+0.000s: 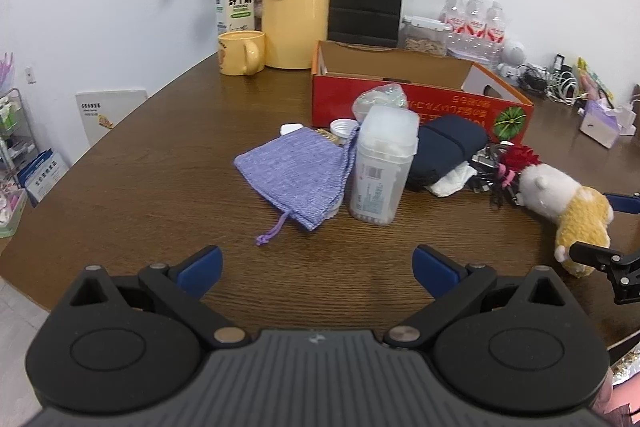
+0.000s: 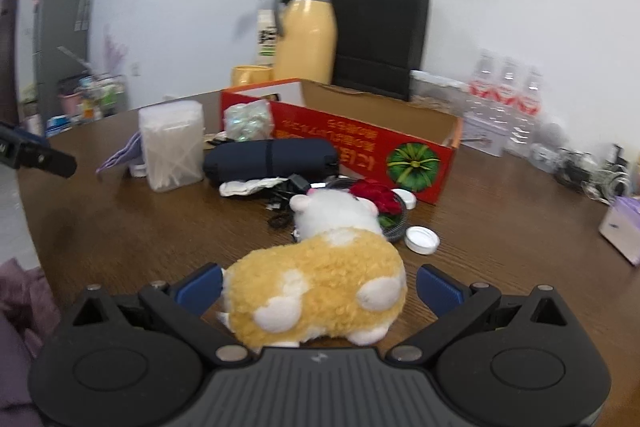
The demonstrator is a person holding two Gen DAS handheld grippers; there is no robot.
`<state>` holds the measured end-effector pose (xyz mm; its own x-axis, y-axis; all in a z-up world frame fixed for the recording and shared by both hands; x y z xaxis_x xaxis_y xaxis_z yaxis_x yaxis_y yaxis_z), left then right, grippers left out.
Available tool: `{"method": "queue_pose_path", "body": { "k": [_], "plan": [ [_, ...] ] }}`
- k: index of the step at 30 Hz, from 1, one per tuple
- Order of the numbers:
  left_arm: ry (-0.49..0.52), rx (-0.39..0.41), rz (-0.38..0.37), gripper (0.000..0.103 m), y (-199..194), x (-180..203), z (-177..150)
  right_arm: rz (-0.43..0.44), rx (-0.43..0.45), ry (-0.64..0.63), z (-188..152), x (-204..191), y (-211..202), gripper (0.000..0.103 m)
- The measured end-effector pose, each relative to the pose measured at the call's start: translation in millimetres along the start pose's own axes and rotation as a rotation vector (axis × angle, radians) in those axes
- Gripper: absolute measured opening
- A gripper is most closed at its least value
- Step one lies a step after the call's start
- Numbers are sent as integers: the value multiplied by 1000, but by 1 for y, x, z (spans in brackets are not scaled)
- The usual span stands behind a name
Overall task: Organize objects
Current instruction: 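Grasp the yellow-white plush toy with the right tool while the left tool approaches the purple pouch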
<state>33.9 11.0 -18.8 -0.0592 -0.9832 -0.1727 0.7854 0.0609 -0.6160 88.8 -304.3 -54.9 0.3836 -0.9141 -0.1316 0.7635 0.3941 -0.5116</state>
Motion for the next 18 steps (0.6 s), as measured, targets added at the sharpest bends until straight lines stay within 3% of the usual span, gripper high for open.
{"method": "queue_pose_path", "body": {
  "k": [9,18],
  "plan": [
    [-4,-21,7,103,8,-2,2,115,-52,-31,5,5,25,103],
    [-31,-71,-32,103,27,-15,-2,68,-67,3,3,-5,34,100]
  ]
}}
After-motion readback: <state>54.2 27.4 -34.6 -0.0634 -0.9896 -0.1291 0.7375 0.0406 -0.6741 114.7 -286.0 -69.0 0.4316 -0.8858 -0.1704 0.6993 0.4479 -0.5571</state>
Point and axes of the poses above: each gripper's, at about its wrist camera, not at the fingertips, and y roughly the way its jaws point, x to its right, z to its top, the point moved 1 cm from there along y, roughly the way its jaws point, and after that the axes turned 15 degrees about y, right-handed, at the moved point
